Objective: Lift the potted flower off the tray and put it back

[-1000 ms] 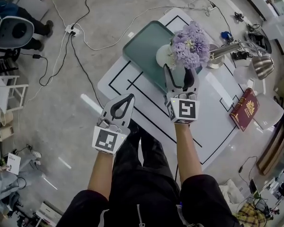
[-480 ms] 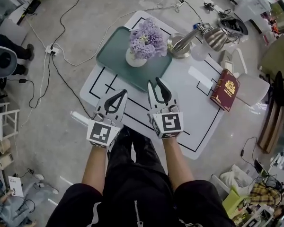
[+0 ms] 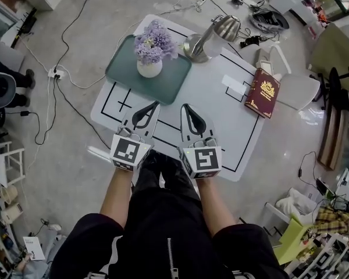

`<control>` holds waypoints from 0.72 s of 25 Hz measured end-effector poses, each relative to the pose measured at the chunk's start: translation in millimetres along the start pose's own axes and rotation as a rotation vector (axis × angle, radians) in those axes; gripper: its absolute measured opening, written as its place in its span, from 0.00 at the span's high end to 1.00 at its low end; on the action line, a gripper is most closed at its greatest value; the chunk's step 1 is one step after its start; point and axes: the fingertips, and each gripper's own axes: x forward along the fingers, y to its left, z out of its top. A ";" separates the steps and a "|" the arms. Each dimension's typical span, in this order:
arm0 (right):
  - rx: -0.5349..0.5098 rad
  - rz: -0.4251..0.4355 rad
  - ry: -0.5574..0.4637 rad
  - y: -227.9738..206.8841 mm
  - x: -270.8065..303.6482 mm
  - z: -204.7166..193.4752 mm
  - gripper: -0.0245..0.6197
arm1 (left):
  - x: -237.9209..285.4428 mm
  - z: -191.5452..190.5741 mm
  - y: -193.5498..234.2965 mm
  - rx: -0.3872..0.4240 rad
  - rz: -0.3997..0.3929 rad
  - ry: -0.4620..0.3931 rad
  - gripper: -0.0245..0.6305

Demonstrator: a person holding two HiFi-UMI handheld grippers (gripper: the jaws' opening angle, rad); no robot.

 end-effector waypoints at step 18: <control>0.045 0.004 -0.037 10.3 -44.5 28.2 0.95 | -6.3 44.6 -36.2 0.042 -0.014 -0.017 0.96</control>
